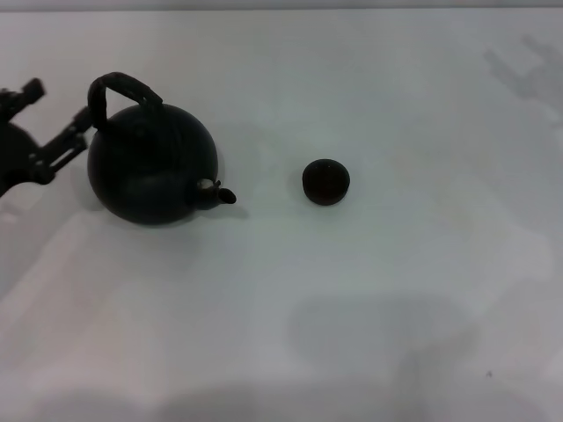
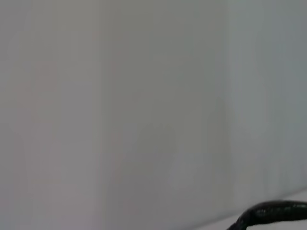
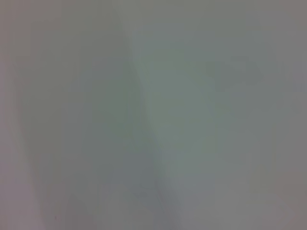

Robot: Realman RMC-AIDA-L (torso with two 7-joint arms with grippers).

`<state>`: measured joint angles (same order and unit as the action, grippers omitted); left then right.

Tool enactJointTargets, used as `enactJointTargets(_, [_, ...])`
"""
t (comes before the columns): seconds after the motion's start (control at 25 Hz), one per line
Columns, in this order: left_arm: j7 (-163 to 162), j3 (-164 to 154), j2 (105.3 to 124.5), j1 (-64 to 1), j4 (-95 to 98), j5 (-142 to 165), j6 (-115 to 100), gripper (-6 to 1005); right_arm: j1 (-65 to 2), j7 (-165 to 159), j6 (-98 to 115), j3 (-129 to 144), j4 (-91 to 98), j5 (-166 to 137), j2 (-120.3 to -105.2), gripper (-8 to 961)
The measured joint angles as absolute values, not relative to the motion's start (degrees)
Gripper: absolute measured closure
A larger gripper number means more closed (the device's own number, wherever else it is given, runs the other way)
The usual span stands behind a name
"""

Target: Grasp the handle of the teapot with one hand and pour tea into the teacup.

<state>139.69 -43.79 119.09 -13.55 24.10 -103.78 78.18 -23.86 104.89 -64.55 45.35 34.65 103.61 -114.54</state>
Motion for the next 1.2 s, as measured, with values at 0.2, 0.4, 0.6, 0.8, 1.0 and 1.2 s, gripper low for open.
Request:
enactJointTargets(0.2, [141.9, -43.8, 118.94, -8.7, 24.3, -110.2, 82.5, 241, -23.1, 105.5, -64.5, 45.2, 34.2, 103.5, -114.43, 112])
enactJointTargets(0.4, [143.8, -43.8, 118.91, -2.5, 23.6, -121.2, 84.2, 244, -21.5, 109.1, -64.5, 45.3, 33.0, 103.5, -114.63, 112])
enactJointTargets(0.6, [144.5, -43.8, 118.91, 1.2, 20.6, -132.5, 85.8, 246, -20.9, 114.9, -66.0, 44.7, 27.5, 104.4, -114.68, 113])
enactJointTargets(0.8, [145.2, -43.7, 118.79, 1.6, 17.1, -139.5, 85.9, 248, -20.8, 128.8, -69.3, 44.6, 18.1, 108.6, -114.78, 113])
enactJointTargets(1.0, [145.2, -43.7, 118.96, 0.8, 15.8, -140.9, 85.9, 250, -21.1, 144.9, -71.9, 44.6, 5.7, 119.2, -114.92, 113])
enactJointTargets(1.2, [146.1, -43.7, 119.07, -1.0, 13.2, -141.2, 86.2, 249, -21.0, 150.9, -71.6, 44.2, 2.0, 122.8, -114.95, 112])
